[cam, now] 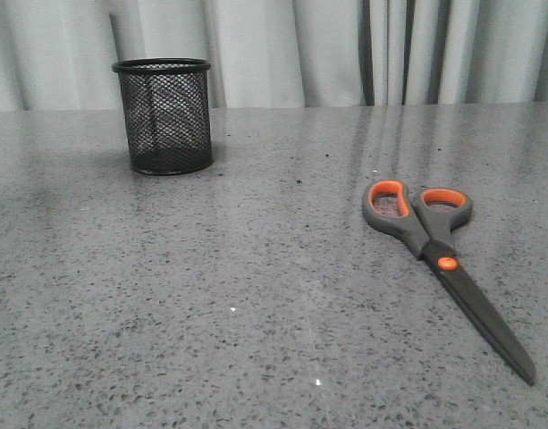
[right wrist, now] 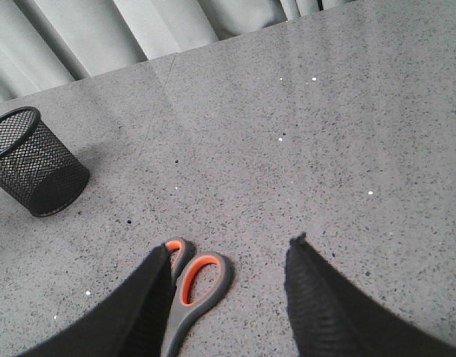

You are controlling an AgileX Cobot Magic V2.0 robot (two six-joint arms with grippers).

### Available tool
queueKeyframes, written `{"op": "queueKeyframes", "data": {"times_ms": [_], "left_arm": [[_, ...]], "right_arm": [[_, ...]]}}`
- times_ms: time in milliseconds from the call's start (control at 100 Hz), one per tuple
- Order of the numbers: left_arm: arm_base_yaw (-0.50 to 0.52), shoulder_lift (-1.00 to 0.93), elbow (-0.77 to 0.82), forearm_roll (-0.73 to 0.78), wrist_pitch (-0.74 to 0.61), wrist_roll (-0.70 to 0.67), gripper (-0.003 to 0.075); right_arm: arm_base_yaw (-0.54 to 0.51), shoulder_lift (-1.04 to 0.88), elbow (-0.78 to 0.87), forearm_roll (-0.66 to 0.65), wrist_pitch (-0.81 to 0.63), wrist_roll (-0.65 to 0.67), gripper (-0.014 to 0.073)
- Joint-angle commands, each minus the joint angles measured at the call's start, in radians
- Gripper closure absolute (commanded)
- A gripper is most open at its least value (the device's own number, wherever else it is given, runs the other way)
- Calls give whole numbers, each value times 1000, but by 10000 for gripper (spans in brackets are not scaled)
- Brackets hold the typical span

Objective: Put pen and scissors into bin
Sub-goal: 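Lower the highlighter into the black mesh cup and open the left gripper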

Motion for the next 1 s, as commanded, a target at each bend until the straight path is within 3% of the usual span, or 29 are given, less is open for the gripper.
{"op": "queueKeyframes", "data": {"times_ms": [0, 210, 640, 730, 890, 990], "left_arm": [[-10, 16, -32, -75, 77, 35, 738], [-10, 90, -66, -75, 182, 126, 738], [-10, 160, -118, -73, 160, 163, 731], [-10, 162, -118, -71, 160, 172, 655], [-10, 160, -118, -71, 160, 187, 351], [-10, 143, -118, -64, 160, 187, 255]], "right_arm": [[-7, 7, -39, 9, -76, -8, 275], [-7, 7, -39, 9, -74, -8, 275], [-7, 7, -39, 18, -47, -8, 275], [-7, 7, -39, 26, -31, -8, 275], [-7, 7, -39, 28, -27, -8, 275], [-7, 7, -39, 28, -28, -8, 275]]}}
